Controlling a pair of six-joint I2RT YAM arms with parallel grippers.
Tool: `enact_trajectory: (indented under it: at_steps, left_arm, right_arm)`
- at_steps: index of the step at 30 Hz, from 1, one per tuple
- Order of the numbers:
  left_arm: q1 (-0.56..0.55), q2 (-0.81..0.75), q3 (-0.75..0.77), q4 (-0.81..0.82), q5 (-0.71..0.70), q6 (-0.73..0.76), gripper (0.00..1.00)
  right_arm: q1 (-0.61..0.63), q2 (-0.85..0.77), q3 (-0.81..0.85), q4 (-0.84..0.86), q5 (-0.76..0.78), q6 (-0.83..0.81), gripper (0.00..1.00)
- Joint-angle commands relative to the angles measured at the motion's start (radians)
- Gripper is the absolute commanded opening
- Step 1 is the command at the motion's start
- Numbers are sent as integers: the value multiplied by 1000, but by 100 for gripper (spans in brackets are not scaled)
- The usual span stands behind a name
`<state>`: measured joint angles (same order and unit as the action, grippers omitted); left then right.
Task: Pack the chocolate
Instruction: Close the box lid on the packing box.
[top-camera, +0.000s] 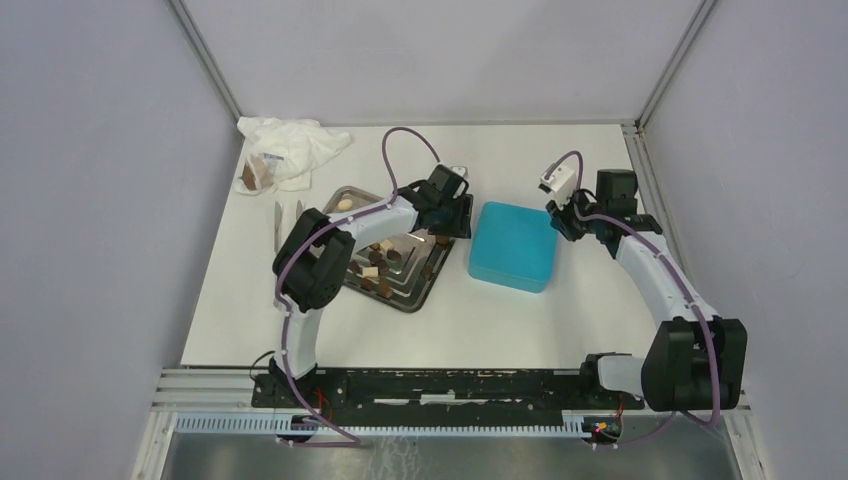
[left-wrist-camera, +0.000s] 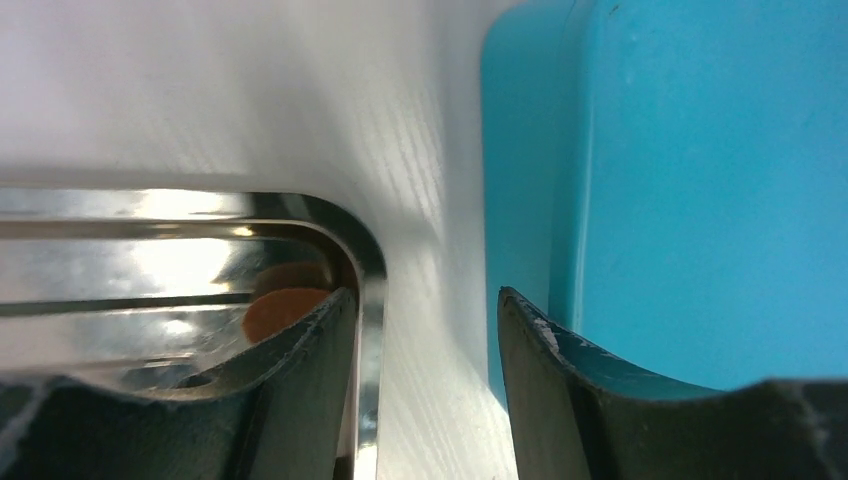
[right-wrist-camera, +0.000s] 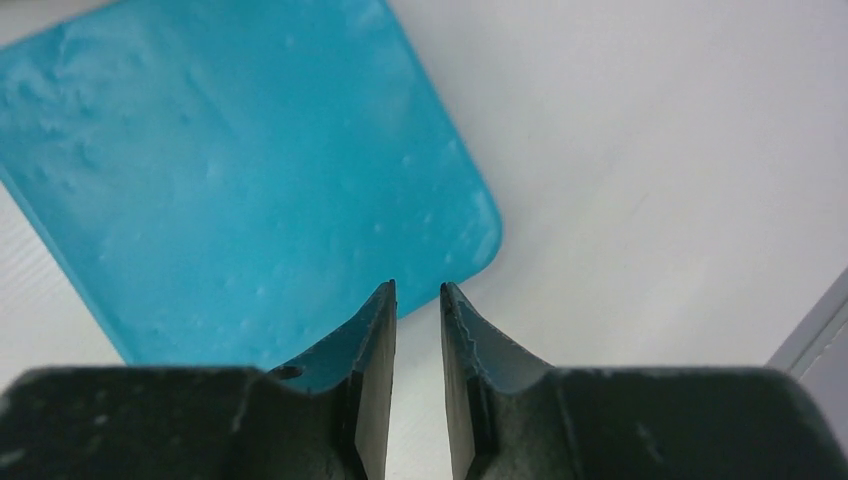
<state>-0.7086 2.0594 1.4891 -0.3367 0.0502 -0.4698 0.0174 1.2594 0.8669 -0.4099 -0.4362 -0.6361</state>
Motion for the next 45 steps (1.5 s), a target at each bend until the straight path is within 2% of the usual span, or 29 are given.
enact_trajectory:
  at_steps: [1,3,6,12,18,23,26,30,34,38,40,42,45]
  left_arm:
    - [17,-126,-20,-23,-89,78,61]
    - [16,-157,-37,-30,-117,92,61]
    - [15,-226,-76,-23,-136,105,61]
    - [15,-357,-178,15,-85,102,61]
    - [13,-544,-356,79,-43,75,61]
    - [14,-670,-455,126,33,58,62]
    - [15,-648,-456,151,72,46,62]
    - [13,-566,-433,206,109,23,61]
    - [15,-480,-398,250,130,-2,60]
    - [13,-419,-367,296,182,-29,60]
    - [13,-393,-351,314,207,-38,61]
    - [12,-377,-337,326,228,-46,61]
    - [12,-368,-327,334,245,-53,63]
  right_arm:
    - [-3,80,144,22,-14,57,27]
    - [-1,133,169,1,8,64,20]
    - [1,197,144,5,118,59,11]
    - [1,374,134,-58,266,5,6]
    - [-2,310,139,-31,235,25,7]
    - [-2,154,179,-28,7,8,10]
    - [-2,52,214,-9,-68,26,11]
    - [-2,49,259,-45,-75,30,10]
    - [2,140,188,-21,4,32,7]
    - [38,370,173,-75,201,6,4]
    - [39,457,196,-116,248,3,3]
    - [39,469,200,-122,254,3,2]
    - [36,401,200,-113,182,4,4]
